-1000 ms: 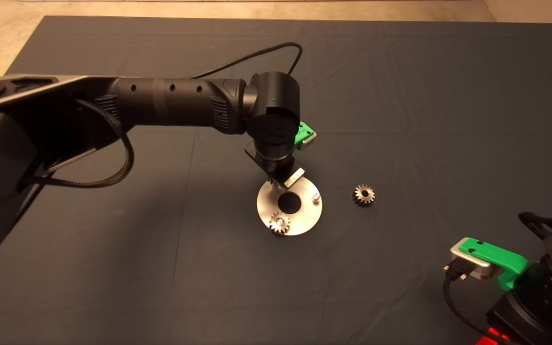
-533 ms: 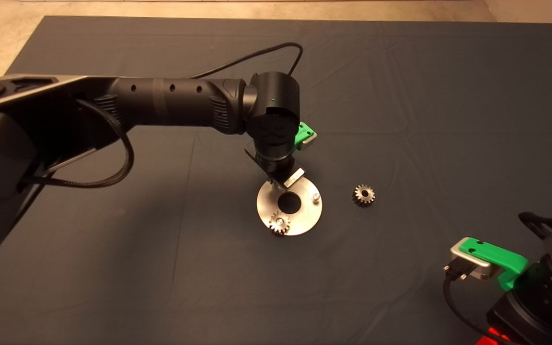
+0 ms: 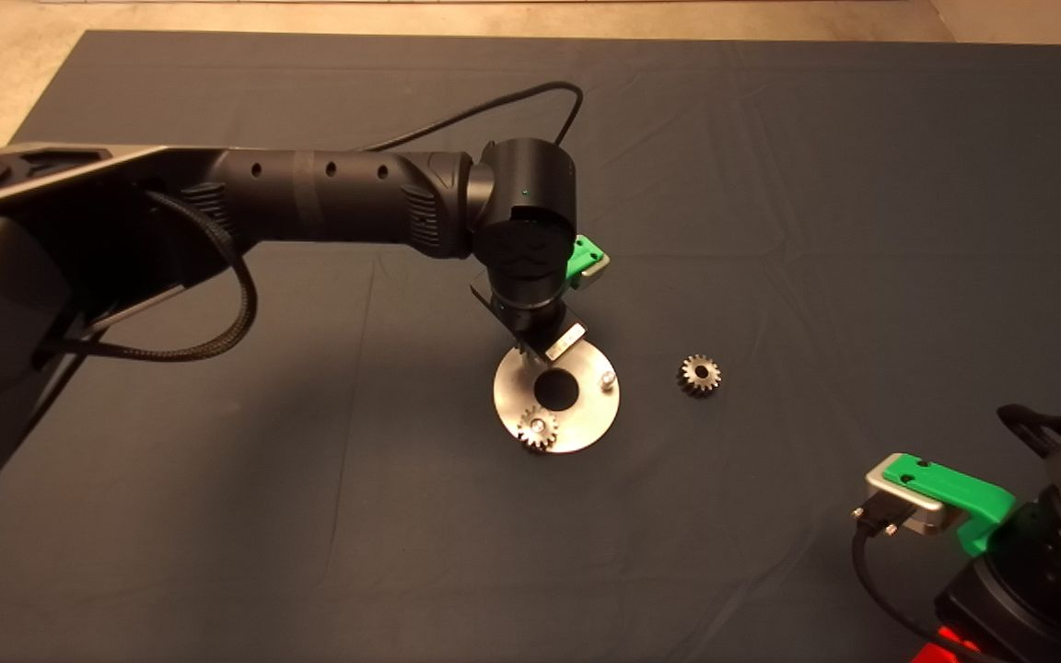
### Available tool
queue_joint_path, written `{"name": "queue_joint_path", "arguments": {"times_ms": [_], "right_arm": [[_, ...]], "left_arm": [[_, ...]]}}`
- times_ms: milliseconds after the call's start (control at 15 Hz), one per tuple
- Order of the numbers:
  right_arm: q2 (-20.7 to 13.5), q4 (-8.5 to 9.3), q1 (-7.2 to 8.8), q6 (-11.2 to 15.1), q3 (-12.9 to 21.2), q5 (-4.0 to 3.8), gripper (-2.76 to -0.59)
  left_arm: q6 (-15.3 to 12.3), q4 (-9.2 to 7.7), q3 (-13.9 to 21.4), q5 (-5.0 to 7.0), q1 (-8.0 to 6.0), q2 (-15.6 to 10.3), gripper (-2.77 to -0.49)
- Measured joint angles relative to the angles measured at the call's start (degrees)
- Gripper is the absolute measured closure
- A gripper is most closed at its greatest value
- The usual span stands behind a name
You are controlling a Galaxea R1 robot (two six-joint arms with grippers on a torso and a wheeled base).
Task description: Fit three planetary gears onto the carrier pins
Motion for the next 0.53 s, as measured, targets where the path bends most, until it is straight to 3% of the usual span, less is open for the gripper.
{"name": "queue_joint_path", "arguments": {"times_ms": [533], "right_arm": [[-0.02,-0.06,0.26,-0.24,0.00,0.00,-2.73]], "left_arm": [[0.05,-0.54,0.79,0.00,0.06,-0.17,-0.78]]}}
